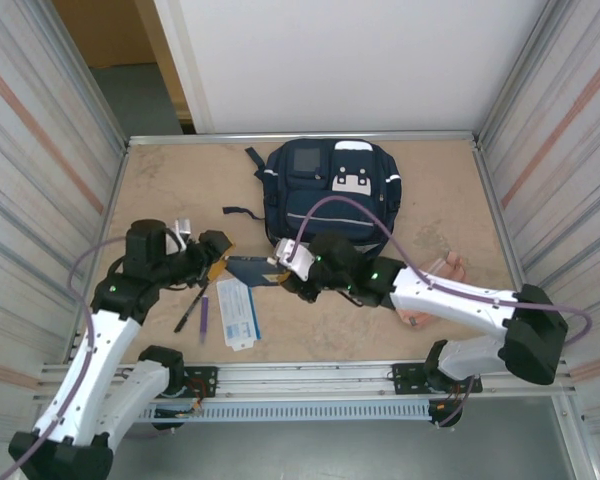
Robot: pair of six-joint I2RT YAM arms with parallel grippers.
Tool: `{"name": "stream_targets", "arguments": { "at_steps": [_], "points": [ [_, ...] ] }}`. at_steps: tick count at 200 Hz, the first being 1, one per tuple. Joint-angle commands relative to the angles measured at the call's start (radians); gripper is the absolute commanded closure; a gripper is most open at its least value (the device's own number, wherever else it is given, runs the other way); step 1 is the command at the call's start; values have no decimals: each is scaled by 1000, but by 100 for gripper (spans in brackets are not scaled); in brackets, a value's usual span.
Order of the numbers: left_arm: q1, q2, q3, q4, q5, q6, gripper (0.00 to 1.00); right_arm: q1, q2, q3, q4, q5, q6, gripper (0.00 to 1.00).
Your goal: Pack the student bag
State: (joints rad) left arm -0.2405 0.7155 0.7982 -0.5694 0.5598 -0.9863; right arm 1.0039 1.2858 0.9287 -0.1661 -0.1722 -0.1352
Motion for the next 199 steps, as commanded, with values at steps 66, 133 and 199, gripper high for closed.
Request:
{"name": "stream_targets", "arguments": {
  "at_steps": [66, 133, 199],
  "points": [
    [-244, 16, 242, -127, 194, 1134, 19, -366, -72, 285, -807, -463, -104, 100],
    [-543, 338, 336, -290, -134, 1600, 10, -329, -146, 284, -884, -595, -238, 100],
    [-593, 419, 306, -153, 69, 1577, 46, -269, -125, 320, -908, -538, -258, 100]
  ]
}}
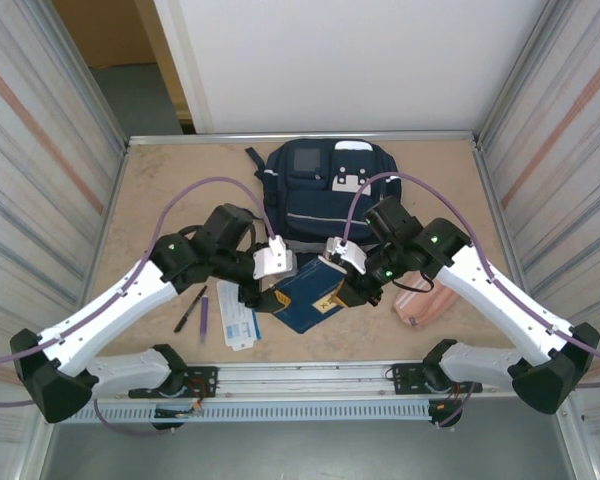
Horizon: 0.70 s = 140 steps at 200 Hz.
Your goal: Pack the student bag
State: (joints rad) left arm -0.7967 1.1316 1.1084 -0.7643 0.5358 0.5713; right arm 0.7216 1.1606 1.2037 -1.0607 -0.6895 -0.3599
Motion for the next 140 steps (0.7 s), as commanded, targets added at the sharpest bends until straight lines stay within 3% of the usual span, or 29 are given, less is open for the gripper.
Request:
{"name": "stream_targets", "arguments": {
  "at_steps": [1, 32, 37, 57, 63, 66, 89, 113, 126, 140],
  "points": [
    [-38, 2, -5, 41, 95, 19, 47, 13, 0, 46, -12, -19, -34, 100],
    [-42, 9, -15, 28, 183, 12, 94, 1, 3, 70, 8, -2, -23, 100],
    [-42, 12, -10, 21, 193, 14, 100, -3, -2, 73, 14, -1, -18, 95],
    [-12, 25, 37, 13, 244, -54, 100, -24, -44, 40, 130, 127, 85, 40],
    [3, 23, 46, 30, 247, -97, 100, -37, -71, 15, 192, 208, 141, 8],
    [12, 21, 48, 45, 243, -122, 100, -44, -86, 1, 217, 250, 162, 0],
    [97, -23, -5, 229, 228, -326, 100, -146, -256, -102, 410, 368, 306, 1],
    [251, -60, -93, 481, 271, -652, 100, -226, -472, -273, 663, 547, 556, 1],
    [303, -70, -134, 600, 250, -846, 100, -253, -538, -329, 744, 516, 610, 1],
    [312, -66, -130, 600, 117, -1026, 100, -261, -521, -297, 694, 417, 647, 1]
  ]
}}
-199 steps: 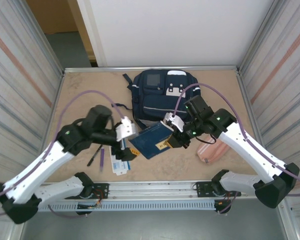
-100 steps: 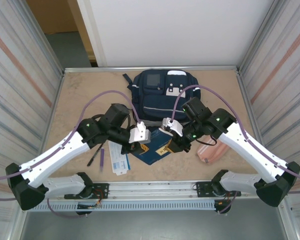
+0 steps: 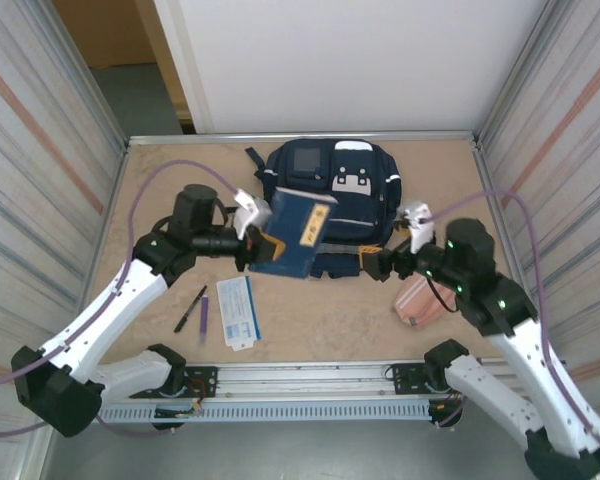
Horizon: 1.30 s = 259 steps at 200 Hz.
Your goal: Pack the student bag
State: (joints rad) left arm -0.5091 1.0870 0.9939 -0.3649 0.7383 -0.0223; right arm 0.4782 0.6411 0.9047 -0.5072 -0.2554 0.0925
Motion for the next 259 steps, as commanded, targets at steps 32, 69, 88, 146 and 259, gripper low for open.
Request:
{"name": "stream_targets", "arguments": {
  "at_steps": [32, 69, 88, 146, 259],
  "points": [
    [27, 35, 53, 173, 45, -619, 100, -19, 151, 75, 46, -238, 340, 1],
    [19, 44, 11, 331, 137, -832, 100, -20, 292, 15, 236, -407, 699, 1],
    [18, 60, 7, 350, 172, -888, 93, -27, 338, 31, 296, -523, 733, 1],
    [14, 105, -114, 819, 222, -1220, 97, -5, 422, -42, 697, -562, 1193, 5],
    [-13, 96, -133, 883, 135, -1300, 98, 91, 464, -31, 959, -390, 1395, 38]
  ]
}}
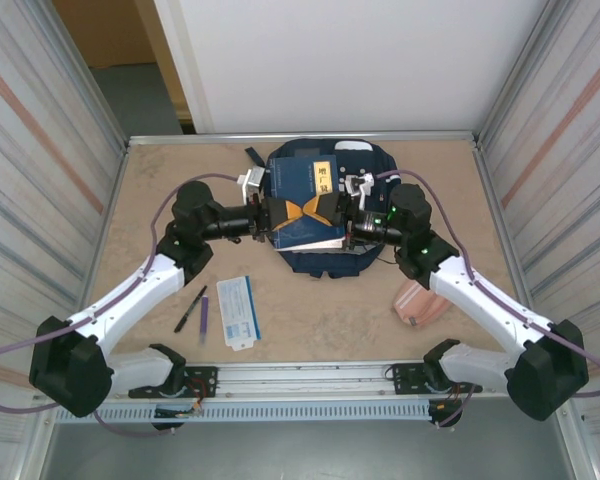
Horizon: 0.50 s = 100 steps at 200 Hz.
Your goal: Pack the student bag
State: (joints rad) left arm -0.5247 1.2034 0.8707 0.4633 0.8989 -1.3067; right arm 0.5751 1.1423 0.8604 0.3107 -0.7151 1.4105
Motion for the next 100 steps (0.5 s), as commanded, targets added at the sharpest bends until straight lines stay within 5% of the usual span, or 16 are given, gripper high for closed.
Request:
{"name": "stream_targets", "arguments": {
  "at_steps": [1, 53, 60, 71, 78, 100],
  "points": [
    [4, -21, -10, 55, -26, -16, 98, -8, -39, 13, 140, 72, 76, 38],
    [33, -40, -43, 18, -32, -27, 95, -54, -111, 16, -2, 106, -6, 38],
    [34, -43, -50, 31, -30, -31, 95, -52, -107, 13, 7, 103, -1, 48],
    [34, -42, -52, 38, -24, -28, 95, -49, -97, 3, 39, 90, 13, 79],
    [34, -44, -51, 35, -22, -22, 95, -49, -92, 0, 50, 83, 21, 91],
    [33, -39, -53, 37, -20, -19, 94, -51, -93, 2, 20, 86, 5, 94]
  ]
}}
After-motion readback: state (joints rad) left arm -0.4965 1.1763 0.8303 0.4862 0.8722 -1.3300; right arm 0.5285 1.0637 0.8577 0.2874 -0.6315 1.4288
